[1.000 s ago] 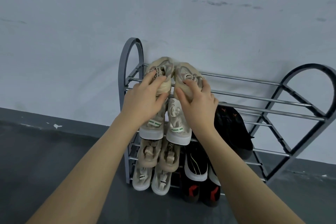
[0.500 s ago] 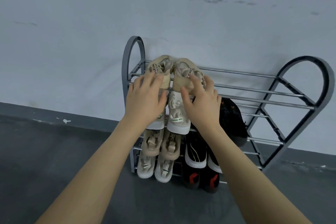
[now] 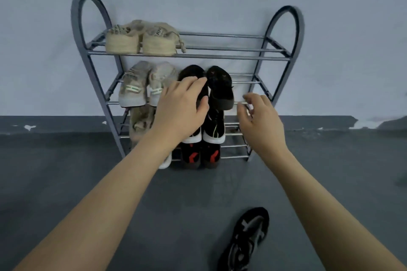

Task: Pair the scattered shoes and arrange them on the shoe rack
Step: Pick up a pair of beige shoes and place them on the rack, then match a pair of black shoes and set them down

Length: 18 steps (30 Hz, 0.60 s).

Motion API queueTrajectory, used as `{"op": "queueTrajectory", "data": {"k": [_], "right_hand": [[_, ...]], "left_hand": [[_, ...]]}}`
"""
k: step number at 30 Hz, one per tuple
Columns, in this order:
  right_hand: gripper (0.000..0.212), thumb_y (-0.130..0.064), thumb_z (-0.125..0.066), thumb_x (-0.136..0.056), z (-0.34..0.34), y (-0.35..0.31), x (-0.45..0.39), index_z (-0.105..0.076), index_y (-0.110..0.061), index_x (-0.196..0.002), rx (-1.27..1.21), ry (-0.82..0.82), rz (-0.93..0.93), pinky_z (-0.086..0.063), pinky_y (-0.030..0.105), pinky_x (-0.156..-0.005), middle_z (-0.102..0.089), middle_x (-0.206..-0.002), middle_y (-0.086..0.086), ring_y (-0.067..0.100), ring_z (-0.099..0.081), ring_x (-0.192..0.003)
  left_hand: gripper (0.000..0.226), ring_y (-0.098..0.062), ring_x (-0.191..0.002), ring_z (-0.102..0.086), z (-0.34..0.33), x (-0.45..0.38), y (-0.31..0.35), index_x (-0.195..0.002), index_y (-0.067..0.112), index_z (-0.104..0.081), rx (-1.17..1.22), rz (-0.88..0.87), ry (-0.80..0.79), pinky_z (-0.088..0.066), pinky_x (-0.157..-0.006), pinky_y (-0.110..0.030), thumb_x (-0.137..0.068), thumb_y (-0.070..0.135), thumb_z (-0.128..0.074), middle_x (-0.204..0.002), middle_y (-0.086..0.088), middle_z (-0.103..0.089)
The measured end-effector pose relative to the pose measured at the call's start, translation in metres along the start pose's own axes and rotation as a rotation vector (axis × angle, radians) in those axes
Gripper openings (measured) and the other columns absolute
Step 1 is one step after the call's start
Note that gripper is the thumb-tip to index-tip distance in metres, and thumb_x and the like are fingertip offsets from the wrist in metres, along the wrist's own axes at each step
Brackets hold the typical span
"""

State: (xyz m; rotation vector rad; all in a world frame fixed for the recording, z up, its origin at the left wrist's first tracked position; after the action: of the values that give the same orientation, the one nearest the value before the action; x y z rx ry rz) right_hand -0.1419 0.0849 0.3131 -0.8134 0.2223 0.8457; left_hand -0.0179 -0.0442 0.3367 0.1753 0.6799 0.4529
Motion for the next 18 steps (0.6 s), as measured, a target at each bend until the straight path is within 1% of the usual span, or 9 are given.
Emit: {"op": "queueTrajectory", "data": {"k": [2, 5, 7, 9, 11, 16, 18], "right_hand": [[0.034, -0.034, -0.043, -0.097, 0.014, 0.033, 0.017, -0.053, -0.017, -0.124, 0.03, -0.023, -0.074, -0.045, 0.033, -0.074, -0.054, -0.124, 0.0, 0.018, -0.056, -0.091], [0.035, -0.036, -0.042, -0.097, 0.018, 0.088, 0.045, -0.052, -0.017, -0.126, 0.093, -0.07, -0.15, -0.043, 0.032, -0.073, -0.053, -0.126, 0.001, 0.022, -0.058, -0.099], [0.036, -0.037, -0.043, -0.097, 0.011, 0.124, 0.064, -0.049, -0.018, -0.128, 0.13, -0.12, -0.192, -0.045, 0.034, -0.074, -0.052, -0.126, 0.003, 0.025, -0.058, -0.101], [0.039, -0.038, -0.043, -0.097, -0.003, 0.159, 0.084, -0.046, -0.02, -0.131, 0.147, -0.168, -0.23, -0.049, 0.039, -0.077, -0.051, -0.126, 0.004, 0.025, -0.057, -0.102], [0.041, -0.039, -0.043, -0.097, -0.022, 0.193, 0.103, -0.044, -0.021, -0.134, 0.161, -0.224, -0.273, -0.049, 0.042, -0.08, -0.05, -0.128, 0.004, 0.025, -0.056, -0.105], [0.044, -0.039, -0.042, -0.097, -0.079, 0.264, 0.161, -0.041, -0.021, -0.137, 0.182, -0.414, -0.363, -0.049, 0.043, -0.082, -0.047, -0.13, 0.006, 0.027, -0.055, -0.104], [0.045, -0.038, -0.044, -0.097, -0.098, 0.286, 0.188, -0.04, -0.023, -0.138, 0.159, -0.498, -0.395, -0.048, 0.042, -0.084, -0.046, -0.131, 0.006, 0.028, -0.053, -0.108]], "left_hand": [[0.045, -0.03, -0.118, -0.047, -0.027, 0.004, 0.024, -0.135, 0.015, -0.046, 0.057, -0.017, -0.076, -0.038, -0.099, -0.043, -0.092, 0.029, -0.045, -0.134, -0.005, -0.05], [0.046, -0.03, -0.118, -0.045, -0.083, 0.02, 0.053, -0.138, 0.016, -0.042, 0.087, -0.023, -0.222, -0.035, -0.098, -0.04, -0.094, 0.03, -0.047, -0.138, -0.004, -0.046], [0.047, -0.029, -0.119, -0.045, -0.123, 0.039, 0.063, -0.138, 0.016, -0.042, 0.11, 0.014, -0.301, -0.033, -0.099, -0.039, -0.094, 0.031, -0.046, -0.139, -0.004, -0.045], [0.048, -0.028, -0.12, -0.045, -0.163, 0.062, 0.068, -0.138, 0.016, -0.041, 0.141, 0.063, -0.368, -0.034, -0.1, -0.039, -0.093, 0.032, -0.046, -0.139, -0.004, -0.045], [0.049, -0.028, -0.121, -0.044, -0.203, 0.087, 0.071, -0.139, 0.016, -0.039, 0.157, 0.102, -0.445, -0.035, -0.101, -0.041, -0.094, 0.035, -0.045, -0.14, -0.004, -0.043], [0.057, -0.026, -0.126, -0.039, -0.284, 0.151, 0.072, -0.143, 0.017, -0.032, 0.199, 0.199, -0.615, -0.031, -0.105, -0.041, -0.093, 0.042, -0.045, -0.144, -0.001, -0.038], [0.061, -0.025, -0.128, -0.037, -0.308, 0.18, 0.073, -0.144, 0.018, -0.028, 0.191, 0.229, -0.689, -0.031, -0.105, -0.041, -0.092, 0.044, -0.045, -0.145, -0.001, -0.036]]}}
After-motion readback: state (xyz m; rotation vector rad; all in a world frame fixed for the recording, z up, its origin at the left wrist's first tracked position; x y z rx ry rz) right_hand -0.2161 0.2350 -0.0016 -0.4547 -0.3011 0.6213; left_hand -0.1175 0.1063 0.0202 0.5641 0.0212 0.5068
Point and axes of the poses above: each hand's wrist, its own x-axis away from the middle knuckle, its own z-axis out of the back of the hand, y = z × x, the point moved 3 cm from there along -x, towards the middle knuckle
